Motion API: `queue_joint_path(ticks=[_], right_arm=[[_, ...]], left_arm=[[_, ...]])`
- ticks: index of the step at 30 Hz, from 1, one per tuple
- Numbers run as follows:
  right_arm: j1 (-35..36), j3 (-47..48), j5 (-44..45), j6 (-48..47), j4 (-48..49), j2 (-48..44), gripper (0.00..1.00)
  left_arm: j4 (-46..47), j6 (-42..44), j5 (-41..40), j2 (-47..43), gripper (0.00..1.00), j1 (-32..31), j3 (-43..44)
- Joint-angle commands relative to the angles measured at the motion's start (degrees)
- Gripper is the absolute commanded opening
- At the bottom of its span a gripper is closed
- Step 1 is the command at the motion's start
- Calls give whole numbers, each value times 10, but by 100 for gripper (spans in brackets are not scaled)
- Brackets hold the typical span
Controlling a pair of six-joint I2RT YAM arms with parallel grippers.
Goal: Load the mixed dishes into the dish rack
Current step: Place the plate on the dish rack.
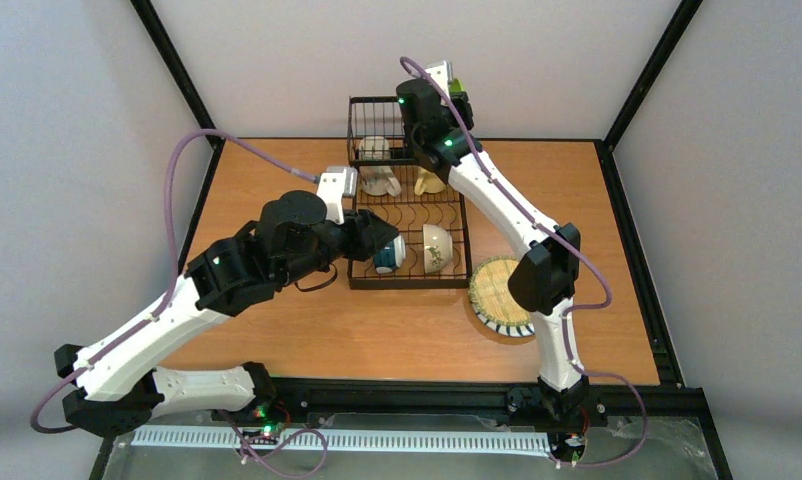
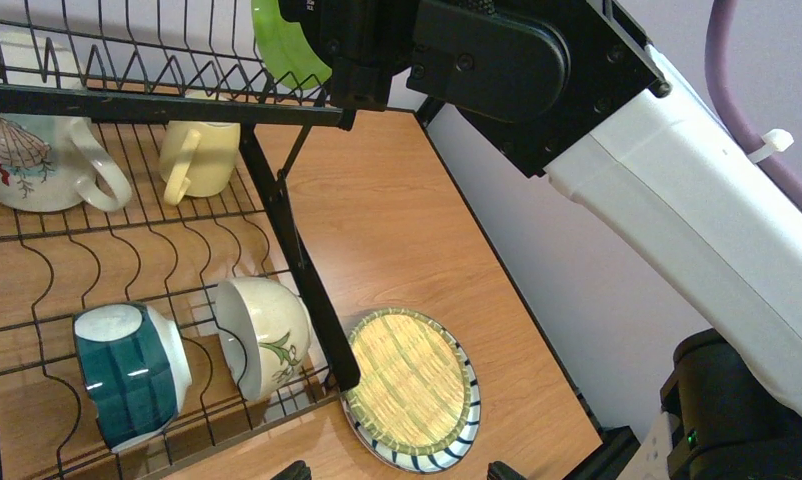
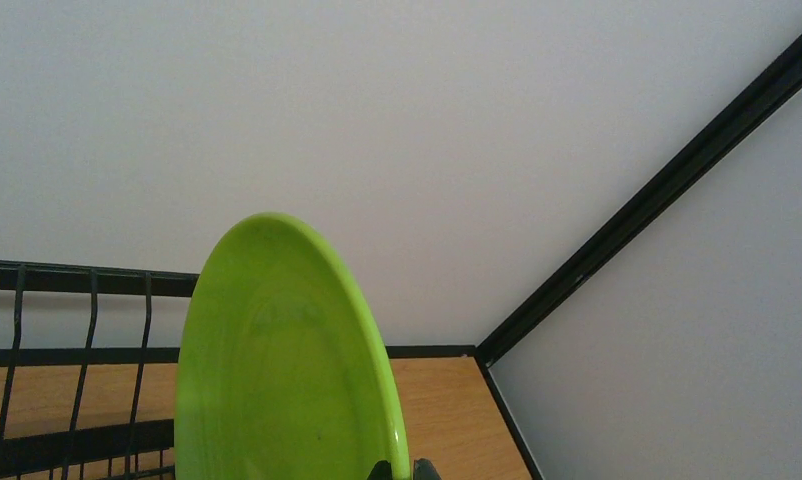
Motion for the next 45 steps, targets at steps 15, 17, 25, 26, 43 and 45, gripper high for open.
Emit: queue_joint_path(ticks=[15, 17, 25, 26, 43, 45], right_arm=[[1, 79, 25, -80, 44, 34, 2], [1, 84, 27, -82, 45, 36, 2], [1, 84, 41, -87, 47, 40, 2], [1, 85, 43, -86, 45, 41, 2], [3, 90, 99, -76, 39, 61, 2], [4, 92, 101, -72, 33, 62, 2]], left_arm=[[7, 13, 13, 0, 100, -3, 2], [6, 14, 11, -2, 100, -3, 1], [5, 17, 13, -6, 100, -2, -1], [5, 18, 14, -5, 100, -2, -1], [31, 42, 110, -40, 100, -2, -52], [30, 46, 116, -40, 100, -2, -51]])
